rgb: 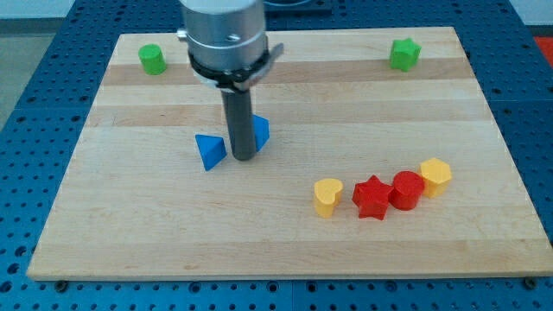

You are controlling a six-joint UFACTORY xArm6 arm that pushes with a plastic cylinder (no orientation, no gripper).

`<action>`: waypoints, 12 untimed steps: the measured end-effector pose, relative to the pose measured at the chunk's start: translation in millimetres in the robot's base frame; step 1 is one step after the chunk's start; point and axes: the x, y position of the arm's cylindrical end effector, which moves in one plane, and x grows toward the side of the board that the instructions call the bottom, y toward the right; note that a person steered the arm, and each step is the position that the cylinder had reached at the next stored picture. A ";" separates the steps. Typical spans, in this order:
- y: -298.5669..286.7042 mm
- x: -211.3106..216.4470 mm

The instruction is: Slide the green circle to the center left

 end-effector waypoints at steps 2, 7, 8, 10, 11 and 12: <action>-20.4 -35.7; -82.2 -2.0; -54.2 -49.5; -50.2 -85.8; -50.2 -94.9; -49.1 -104.1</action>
